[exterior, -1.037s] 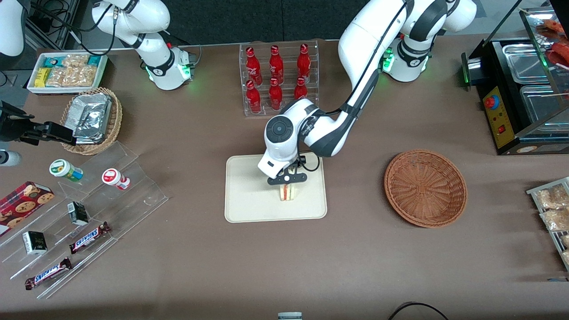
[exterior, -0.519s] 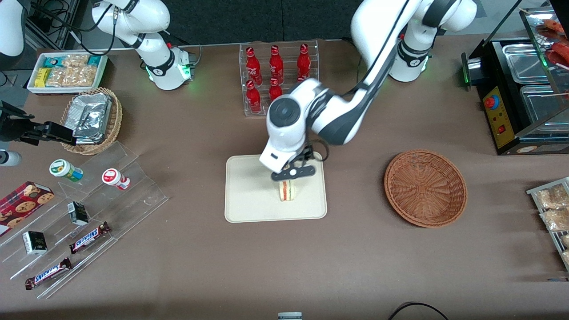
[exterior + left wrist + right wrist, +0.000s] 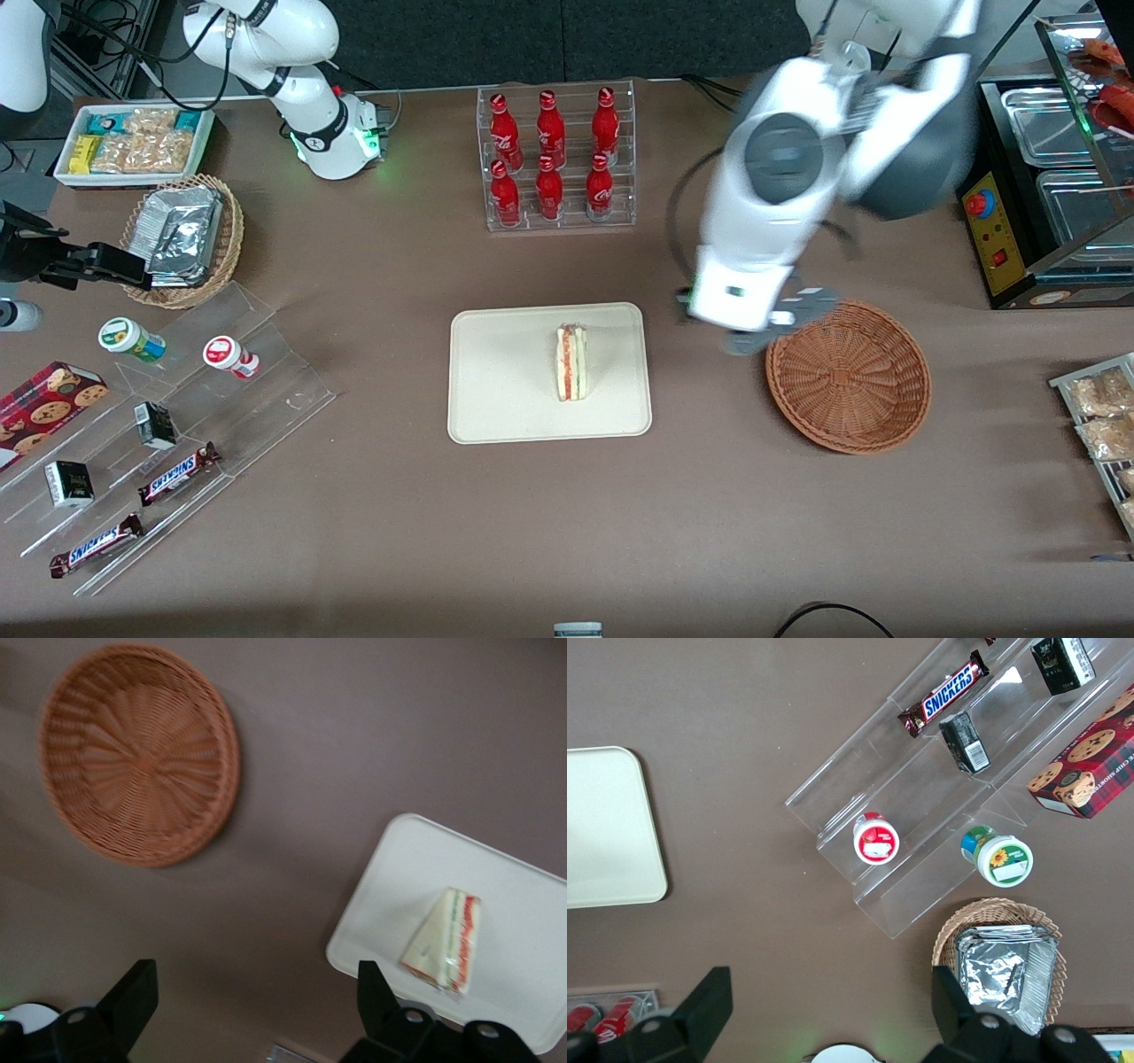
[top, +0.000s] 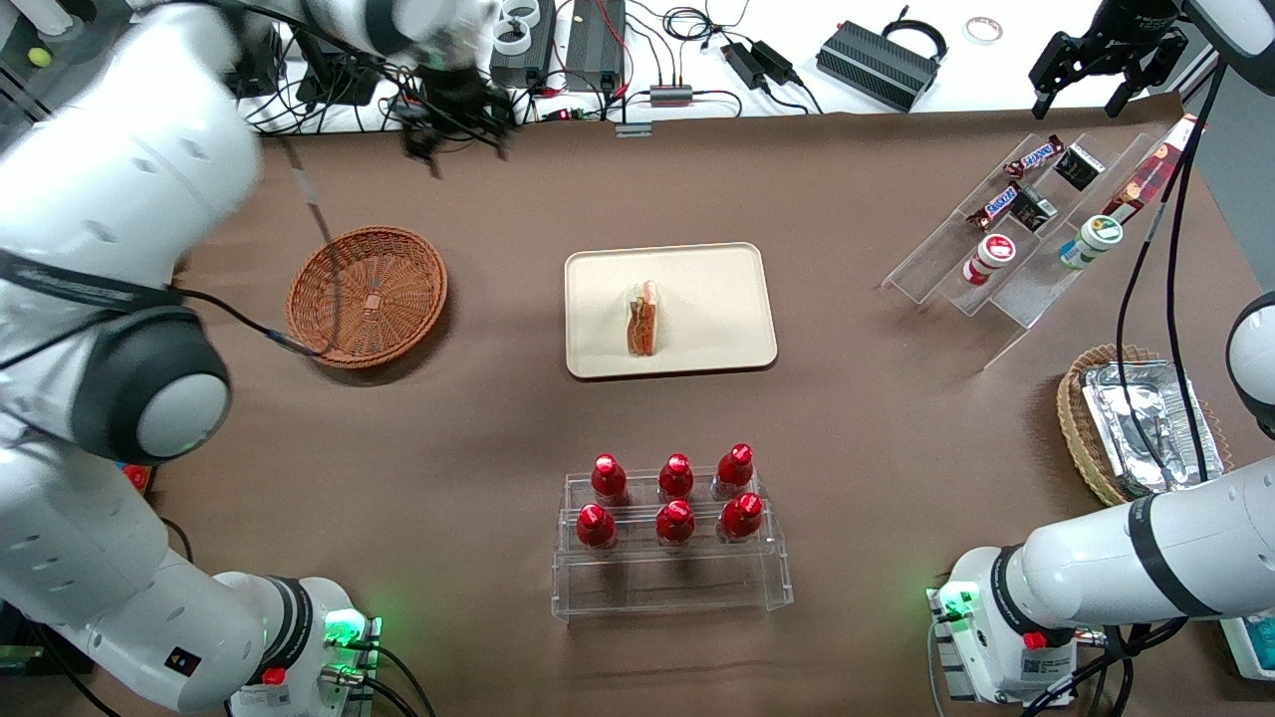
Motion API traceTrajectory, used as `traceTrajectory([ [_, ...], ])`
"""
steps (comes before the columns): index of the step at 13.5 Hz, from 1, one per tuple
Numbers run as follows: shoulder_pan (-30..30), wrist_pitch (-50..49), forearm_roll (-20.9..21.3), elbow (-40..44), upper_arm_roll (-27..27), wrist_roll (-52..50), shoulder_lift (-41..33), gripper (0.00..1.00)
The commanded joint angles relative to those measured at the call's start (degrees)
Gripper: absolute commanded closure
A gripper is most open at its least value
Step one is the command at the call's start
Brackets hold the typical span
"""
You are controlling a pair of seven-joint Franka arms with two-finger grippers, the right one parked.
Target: Place sandwich from basket to tray
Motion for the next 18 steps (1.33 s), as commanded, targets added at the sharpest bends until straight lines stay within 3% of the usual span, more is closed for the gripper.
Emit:
traceTrajectory([
  [1, 6.18, -5.49, 0.24, -4.36, -0.51, 9.81, -7.44, 0.01],
  [6, 17.08, -6.13, -0.37, -15.94, -0.6, 29.51, -20.44, 0.01],
  [10, 25.0, -8.31, -0.38, -19.3, -0.51, 46.9, -25.03, 0.01],
  [13, 27.47, -8.06, -0.28, -20.89, -0.78, 49.15, -27.32, 0.01],
  [18, 27.21, -8.32, -0.55, -15.26, -2.62, 48.88, -21.87, 0.01],
])
